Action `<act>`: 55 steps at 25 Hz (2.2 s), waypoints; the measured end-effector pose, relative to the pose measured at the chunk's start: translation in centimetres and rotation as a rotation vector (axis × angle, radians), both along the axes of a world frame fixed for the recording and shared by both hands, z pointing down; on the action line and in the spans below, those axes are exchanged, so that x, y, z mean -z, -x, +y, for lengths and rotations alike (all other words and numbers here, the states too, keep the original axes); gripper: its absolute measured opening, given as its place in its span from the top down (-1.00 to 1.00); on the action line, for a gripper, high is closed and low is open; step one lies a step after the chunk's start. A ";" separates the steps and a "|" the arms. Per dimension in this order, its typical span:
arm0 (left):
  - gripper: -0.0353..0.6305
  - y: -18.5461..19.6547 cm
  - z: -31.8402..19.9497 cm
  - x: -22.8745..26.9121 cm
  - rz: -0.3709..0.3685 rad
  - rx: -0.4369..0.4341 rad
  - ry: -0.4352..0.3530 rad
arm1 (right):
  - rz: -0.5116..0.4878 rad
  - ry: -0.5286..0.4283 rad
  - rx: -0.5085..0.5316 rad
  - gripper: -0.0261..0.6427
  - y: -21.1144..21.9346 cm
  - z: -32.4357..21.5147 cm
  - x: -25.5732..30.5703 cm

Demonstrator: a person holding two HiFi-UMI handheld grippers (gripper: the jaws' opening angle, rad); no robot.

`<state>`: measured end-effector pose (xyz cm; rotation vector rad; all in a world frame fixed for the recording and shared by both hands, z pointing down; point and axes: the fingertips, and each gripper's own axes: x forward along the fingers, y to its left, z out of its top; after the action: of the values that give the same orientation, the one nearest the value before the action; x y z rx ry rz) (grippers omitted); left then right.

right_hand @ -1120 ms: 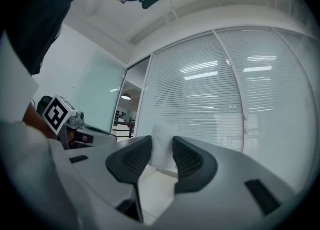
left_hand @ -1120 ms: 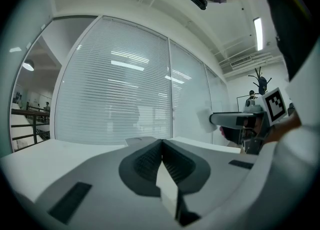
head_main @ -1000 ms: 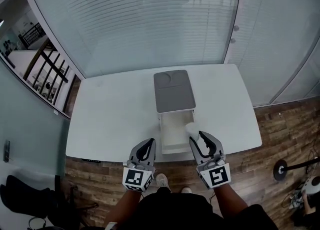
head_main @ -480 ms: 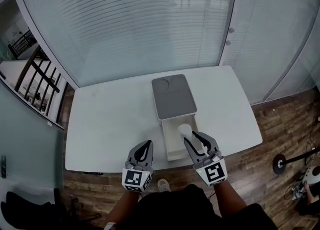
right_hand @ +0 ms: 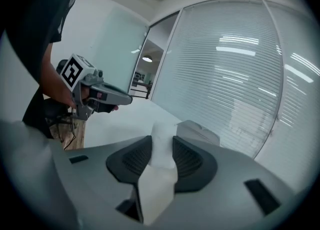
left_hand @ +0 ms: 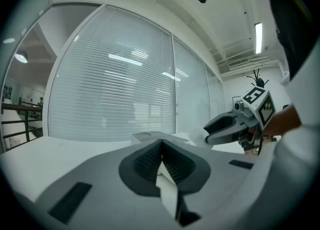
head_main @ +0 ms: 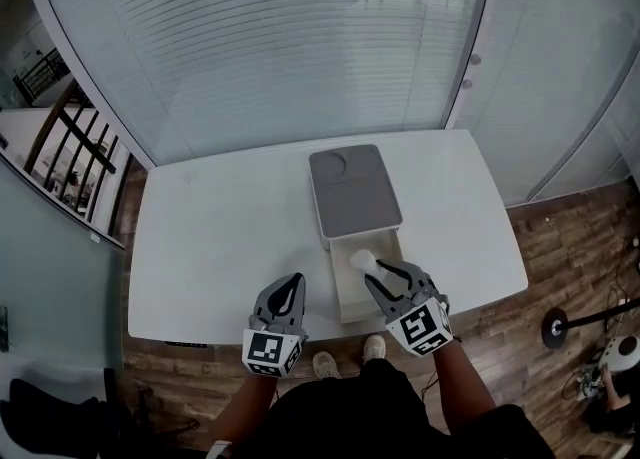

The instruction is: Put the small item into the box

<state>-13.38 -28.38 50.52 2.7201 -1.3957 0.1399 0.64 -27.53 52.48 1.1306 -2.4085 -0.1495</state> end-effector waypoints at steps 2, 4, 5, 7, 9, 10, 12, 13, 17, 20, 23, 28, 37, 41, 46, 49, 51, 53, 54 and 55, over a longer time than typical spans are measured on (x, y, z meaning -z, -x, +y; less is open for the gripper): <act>0.86 -0.2 -0.2 -0.3 0.002 0.009 0.011 | 0.054 0.031 0.029 0.50 0.0 -0.5 -1.0; 0.86 -0.4 -0.4 -0.6 0.003 0.018 0.022 | 0.104 0.046 0.062 0.50 0.1 -1.0 -1.8; 0.86 -0.5 -0.4 -0.7 0.002 0.022 0.027 | 0.134 0.050 0.079 0.50 0.1 -1.3 -2.2; 0.86 -0.6 -0.3 -1.0 0.005 0.030 0.040 | 0.206 0.057 0.109 0.50 0.3 -1.7 -3.2; 0.86 -0.7 -0.1 -1.2 0.016 0.040 0.057 | 0.272 0.073 0.142 0.51 0.7 -2.0 -4.3; 0.86 -0.7 0.0 -1.2 0.022 0.046 0.065 | 0.304 0.085 0.163 0.51 0.9 -2.1 -4.8; 0.86 -0.7 -0.1 -1.1 0.027 0.057 0.067 | 0.373 0.115 0.205 0.50 1.3 -2.4 -6.2; 0.86 -0.7 -0.2 -1.0 0.028 0.060 0.062 | 0.408 0.133 0.225 0.50 1.5 -2.6 -6.9; 0.86 -0.7 -0.4 -0.9 0.025 0.066 0.050 | 0.458 0.189 0.306 0.50 2.3 -2.5 -8.5; 0.86 -1.1 -0.4 -0.8 0.026 0.062 0.042 | 0.491 0.214 0.329 0.50 2.3 -2.6 -9.3; 0.86 -0.6 -0.5 -1.2 0.024 0.092 0.058 | 0.560 0.245 0.346 0.50 2.2 -2.7 -10.5; 0.86 1.3 -0.7 -2.7 0.039 0.155 0.136 | 0.634 0.242 0.357 0.47 1.8 -2.7 -11.3; 0.86 1.2 0.1 -2.8 0.037 0.137 0.151 | 0.626 0.233 0.368 0.40 2.5 -2.0 -11.0; 0.86 0.6 -0.1 -3.1 0.047 0.122 0.164 | 0.607 0.209 0.363 0.37 2.5 -1.9 -10.3; 0.86 0.0 -0.3 -2.9 0.044 0.111 0.156 | 0.495 0.194 0.293 0.35 2.4 -1.9 -8.7; 0.86 -0.5 -0.6 -2.7 0.039 0.102 0.146 | 0.329 0.169 0.225 0.38 2.6 -2.4 -6.4; 0.86 -0.7 -0.7 -2.3 0.034 0.098 0.133 | 0.213 0.163 0.173 0.44 2.7 -2.6 -4.7; 0.86 -0.7 -0.9 -2.0 0.030 0.098 0.125 | 0.097 0.158 0.123 0.45 2.9 -2.9 -3.1; 0.86 -0.7 -0.9 -1.9 0.028 0.097 0.123 | 0.032 0.154 0.098 0.46 3.0 -3.0 -2.3; 0.86 -0.8 -1.0 -1.7 0.026 0.096 0.121 | -0.036 0.150 0.072 0.49 3.0 -3.3 -1.4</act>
<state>-12.57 -29.34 52.27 2.5438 -1.4567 0.1767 -2.39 -30.78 53.84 0.9877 -2.4475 0.0275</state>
